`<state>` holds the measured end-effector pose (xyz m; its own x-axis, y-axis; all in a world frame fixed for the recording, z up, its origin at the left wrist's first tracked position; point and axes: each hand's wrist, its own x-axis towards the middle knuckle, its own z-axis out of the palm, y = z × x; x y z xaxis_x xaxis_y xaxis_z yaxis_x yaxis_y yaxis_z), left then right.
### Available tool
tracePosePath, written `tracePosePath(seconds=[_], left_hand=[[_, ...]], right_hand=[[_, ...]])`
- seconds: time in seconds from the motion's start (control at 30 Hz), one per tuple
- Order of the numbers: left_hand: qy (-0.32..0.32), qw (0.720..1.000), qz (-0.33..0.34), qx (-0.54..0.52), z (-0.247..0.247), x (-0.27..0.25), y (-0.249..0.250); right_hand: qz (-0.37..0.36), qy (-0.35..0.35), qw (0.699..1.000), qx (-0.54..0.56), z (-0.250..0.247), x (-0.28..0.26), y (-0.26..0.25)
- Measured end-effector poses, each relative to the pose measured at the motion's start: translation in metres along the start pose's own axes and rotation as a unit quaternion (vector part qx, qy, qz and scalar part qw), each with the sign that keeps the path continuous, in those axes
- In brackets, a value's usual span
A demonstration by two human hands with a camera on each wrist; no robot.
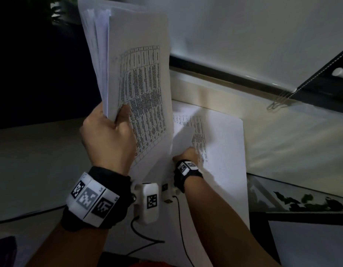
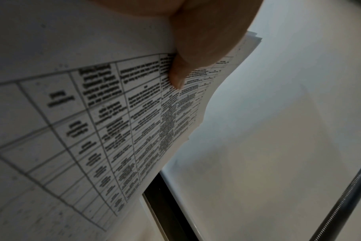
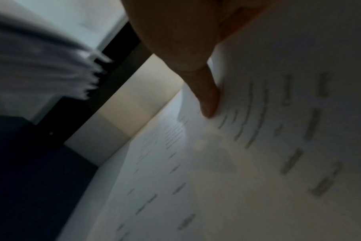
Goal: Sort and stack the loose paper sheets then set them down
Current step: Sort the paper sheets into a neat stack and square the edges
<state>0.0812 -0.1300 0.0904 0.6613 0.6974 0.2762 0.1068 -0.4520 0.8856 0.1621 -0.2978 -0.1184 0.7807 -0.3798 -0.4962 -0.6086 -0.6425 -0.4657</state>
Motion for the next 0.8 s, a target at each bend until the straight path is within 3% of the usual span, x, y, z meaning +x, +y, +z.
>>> tracePosePath(seconds=[0.1,0.17,0.37,0.6,0.8], left_hand=[[-0.006,1.000,0.005,-0.021,0.001,0.002,0.000],[-0.015,0.999,0.006,-0.027,0.002,0.002,-0.002],[-0.018,0.999,-0.005,-0.039,0.006,-0.001,-0.001],[-0.001,0.997,0.001,-0.076,0.010,0.000,0.000],[0.001,0.995,-0.016,-0.098,0.009,0.001,-0.001]], right_hand=[[-0.043,0.068,0.995,-0.054,-0.038,0.032,0.006],[-0.028,0.094,0.990,-0.103,-0.060,0.055,0.012],[-0.002,0.033,0.977,-0.209,-0.070,0.091,0.018],[0.027,0.033,0.983,-0.177,-0.067,0.091,0.018],[0.025,0.011,0.973,-0.228,-0.079,0.094,0.017]])
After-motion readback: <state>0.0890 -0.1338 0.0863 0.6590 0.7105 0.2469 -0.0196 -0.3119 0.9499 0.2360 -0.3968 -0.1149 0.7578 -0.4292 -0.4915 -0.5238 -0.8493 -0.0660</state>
